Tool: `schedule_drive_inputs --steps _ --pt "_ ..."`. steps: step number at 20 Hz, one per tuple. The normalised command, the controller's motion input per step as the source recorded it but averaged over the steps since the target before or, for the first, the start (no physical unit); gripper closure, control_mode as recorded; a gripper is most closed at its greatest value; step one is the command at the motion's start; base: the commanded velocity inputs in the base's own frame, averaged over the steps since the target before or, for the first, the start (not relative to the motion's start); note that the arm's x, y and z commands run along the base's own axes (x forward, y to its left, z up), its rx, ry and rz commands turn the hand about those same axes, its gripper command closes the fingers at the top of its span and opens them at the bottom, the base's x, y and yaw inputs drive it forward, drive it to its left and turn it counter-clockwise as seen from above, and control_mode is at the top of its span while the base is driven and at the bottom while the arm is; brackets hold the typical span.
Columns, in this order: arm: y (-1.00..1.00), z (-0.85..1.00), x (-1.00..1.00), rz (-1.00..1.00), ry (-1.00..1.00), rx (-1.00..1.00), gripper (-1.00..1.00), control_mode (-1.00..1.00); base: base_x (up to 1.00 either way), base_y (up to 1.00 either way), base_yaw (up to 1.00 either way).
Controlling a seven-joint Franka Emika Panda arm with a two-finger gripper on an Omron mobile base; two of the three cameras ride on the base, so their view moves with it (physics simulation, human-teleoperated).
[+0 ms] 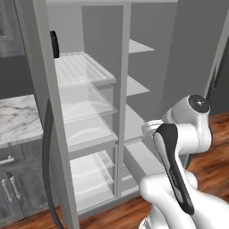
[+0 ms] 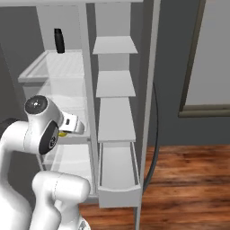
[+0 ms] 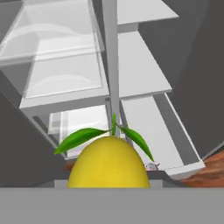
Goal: Take the garlic and lemon from the fridge shelf and place them in the freezer drawer to begin freezing them.
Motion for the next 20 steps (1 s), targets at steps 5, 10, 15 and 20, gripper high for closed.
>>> schedule_drive_inputs --steps 5,10,15,20 --pt "-0.13 -0.27 0.0 -0.06 0.05 0.02 1.0 -1.0 0.01 -0.18 -0.1" --pt "-0.36 -0.79 0.62 -0.18 0.25 0.03 1.0 -1.0 0.0 0.0 0.0" --pt "-0.21 -0.86 0.66 -0.19 0.26 0.02 1.0 -1.0 0.0 0.0 0.0" --pt "0.0 -0.99 0.18 -0.12 0.15 0.0 1.0 -1.0 0.0 0.0 0.0"
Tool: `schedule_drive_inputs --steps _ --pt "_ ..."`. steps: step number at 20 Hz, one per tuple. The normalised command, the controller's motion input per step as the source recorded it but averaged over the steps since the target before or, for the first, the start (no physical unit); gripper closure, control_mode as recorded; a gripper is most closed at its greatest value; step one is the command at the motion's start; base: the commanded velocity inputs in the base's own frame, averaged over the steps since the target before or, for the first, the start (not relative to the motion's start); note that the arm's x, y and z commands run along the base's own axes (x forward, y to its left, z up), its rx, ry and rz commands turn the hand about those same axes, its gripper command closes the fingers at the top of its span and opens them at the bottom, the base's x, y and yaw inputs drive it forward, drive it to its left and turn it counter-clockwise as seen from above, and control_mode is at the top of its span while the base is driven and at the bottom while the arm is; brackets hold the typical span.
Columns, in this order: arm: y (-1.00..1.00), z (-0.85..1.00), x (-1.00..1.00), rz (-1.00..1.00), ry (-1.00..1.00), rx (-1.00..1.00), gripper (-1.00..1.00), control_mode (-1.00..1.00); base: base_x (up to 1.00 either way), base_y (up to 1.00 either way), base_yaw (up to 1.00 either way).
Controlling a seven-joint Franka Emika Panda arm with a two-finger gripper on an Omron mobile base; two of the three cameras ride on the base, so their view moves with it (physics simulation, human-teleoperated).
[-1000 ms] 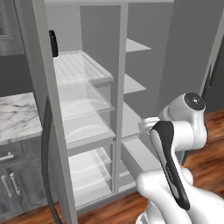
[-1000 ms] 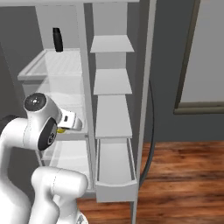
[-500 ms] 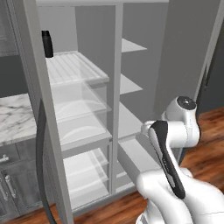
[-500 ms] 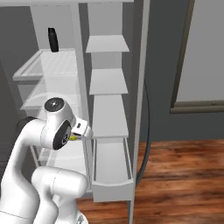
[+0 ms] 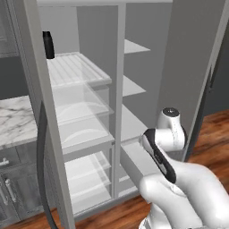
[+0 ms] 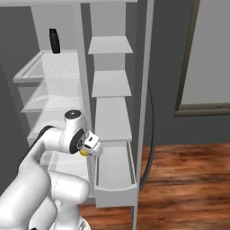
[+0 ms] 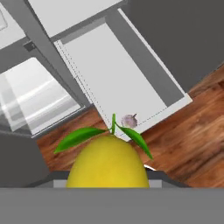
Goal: Take the garlic and lemon from the fridge shelf and place them in the freezer drawer to begin freezing them.
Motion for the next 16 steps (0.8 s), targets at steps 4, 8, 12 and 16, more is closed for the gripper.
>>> schedule_drive_inputs --steps 4,8,12,16 --pt "-0.19 -0.77 0.08 -0.07 0.14 0.02 1.0 -1.0 0.0 0.0 0.0" --pt "-0.36 -0.51 0.07 -0.04 0.1 0.1 1.0 -1.0 0.0 0.0 0.0" --pt "-0.04 -0.6 0.0 0.0 0.01 0.0 1.0 -1.0 0.0 0.0 0.0" --pt "0.0 -0.89 0.0 0.0 0.02 0.0 1.0 -1.0 0.0 0.0 0.0"
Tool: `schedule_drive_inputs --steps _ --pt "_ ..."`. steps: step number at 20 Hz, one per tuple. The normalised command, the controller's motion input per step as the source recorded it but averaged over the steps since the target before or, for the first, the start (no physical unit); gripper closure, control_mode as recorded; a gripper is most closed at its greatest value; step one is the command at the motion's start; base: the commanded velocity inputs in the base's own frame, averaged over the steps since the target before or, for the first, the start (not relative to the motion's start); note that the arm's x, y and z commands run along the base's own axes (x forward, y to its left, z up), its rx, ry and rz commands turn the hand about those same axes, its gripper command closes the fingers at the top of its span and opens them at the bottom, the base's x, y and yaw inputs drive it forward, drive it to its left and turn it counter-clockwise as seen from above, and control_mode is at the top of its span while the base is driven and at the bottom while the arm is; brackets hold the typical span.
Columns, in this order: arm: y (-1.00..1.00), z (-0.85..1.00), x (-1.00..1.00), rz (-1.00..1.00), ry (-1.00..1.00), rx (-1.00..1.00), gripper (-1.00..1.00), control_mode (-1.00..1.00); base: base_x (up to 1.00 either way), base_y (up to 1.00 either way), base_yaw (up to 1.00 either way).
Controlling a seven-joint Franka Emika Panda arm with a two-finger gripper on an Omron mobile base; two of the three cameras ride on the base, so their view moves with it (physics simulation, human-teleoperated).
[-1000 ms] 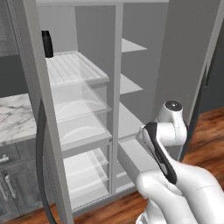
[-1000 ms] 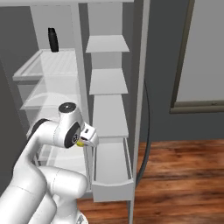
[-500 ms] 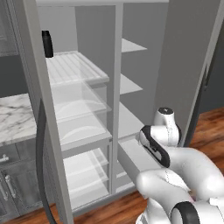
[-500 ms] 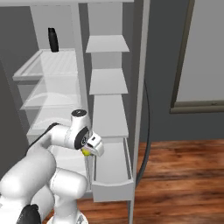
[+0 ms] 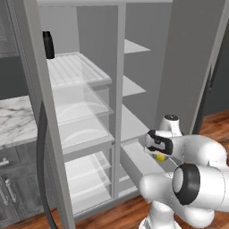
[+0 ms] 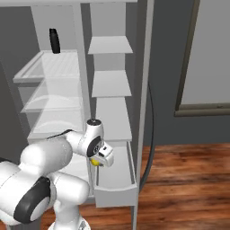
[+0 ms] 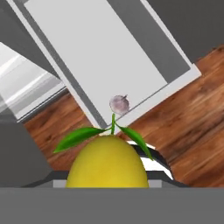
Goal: Take the garlic and lemon from the fridge shelf and place them in the freezer drawer to begin freezing them.
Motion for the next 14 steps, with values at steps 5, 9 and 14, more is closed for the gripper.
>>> schedule_drive_inputs --steps 5,9,14 --pt "0.0 -0.85 0.0 0.0 0.0 0.0 1.0 -1.0 0.0 0.0 0.0" --pt "0.0 -0.67 0.0 0.0 0.0 0.0 1.0 -1.0 0.0 0.0 0.0" --pt "-0.02 -0.42 0.0 0.0 0.0 0.01 1.0 -1.0 0.0 0.0 0.0"
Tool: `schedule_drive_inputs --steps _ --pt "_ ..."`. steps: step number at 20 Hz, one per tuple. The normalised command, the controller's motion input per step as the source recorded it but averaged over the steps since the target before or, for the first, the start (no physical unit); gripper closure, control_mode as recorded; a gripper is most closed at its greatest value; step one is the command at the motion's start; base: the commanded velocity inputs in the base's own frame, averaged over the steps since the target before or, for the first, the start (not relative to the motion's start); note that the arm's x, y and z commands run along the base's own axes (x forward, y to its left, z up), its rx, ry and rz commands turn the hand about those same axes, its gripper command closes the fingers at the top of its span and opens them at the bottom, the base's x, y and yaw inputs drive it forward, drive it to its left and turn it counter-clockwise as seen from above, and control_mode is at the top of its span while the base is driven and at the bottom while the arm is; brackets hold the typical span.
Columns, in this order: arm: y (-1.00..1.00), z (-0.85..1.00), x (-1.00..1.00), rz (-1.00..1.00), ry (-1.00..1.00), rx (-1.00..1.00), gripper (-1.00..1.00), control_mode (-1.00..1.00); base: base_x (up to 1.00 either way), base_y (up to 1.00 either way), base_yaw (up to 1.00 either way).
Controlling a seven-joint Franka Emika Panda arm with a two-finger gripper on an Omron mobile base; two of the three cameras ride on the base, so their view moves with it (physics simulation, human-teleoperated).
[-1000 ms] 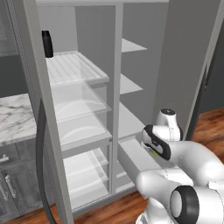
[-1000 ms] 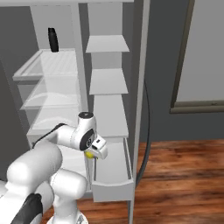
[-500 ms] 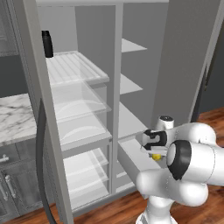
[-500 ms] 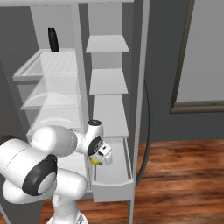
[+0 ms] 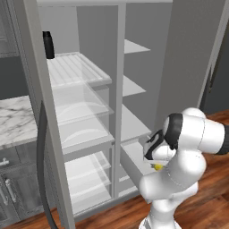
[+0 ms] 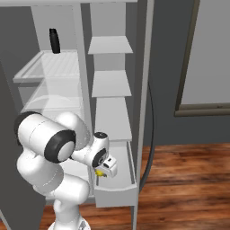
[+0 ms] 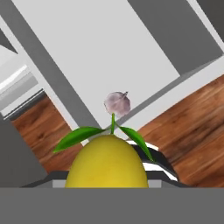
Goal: Take the garlic and lemon from the fridge shelf and place them in the freezer drawer to begin freezing them.
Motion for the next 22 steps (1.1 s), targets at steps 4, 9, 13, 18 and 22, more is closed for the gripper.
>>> schedule_drive_inputs --steps 4,9,13,18,22 --pt "-0.01 -0.48 0.0 0.0 0.0 0.01 1.0 -1.0 0.0 0.0 0.0" --pt "0.0 -0.31 0.02 0.0 0.0 0.01 1.0 -1.0 0.0 0.0 0.0" --pt "-0.15 -0.01 0.2 0.0 0.0 0.0 1.0 -1.0 0.0 0.0 0.0" --pt "-0.12 -0.09 0.27 0.0 0.0 0.0 1.0 -1.0 0.0 0.0 0.0" --pt "0.0 -0.32 0.35 0.0 0.04 0.0 1.0 -1.0 0.0 0.0 0.0"
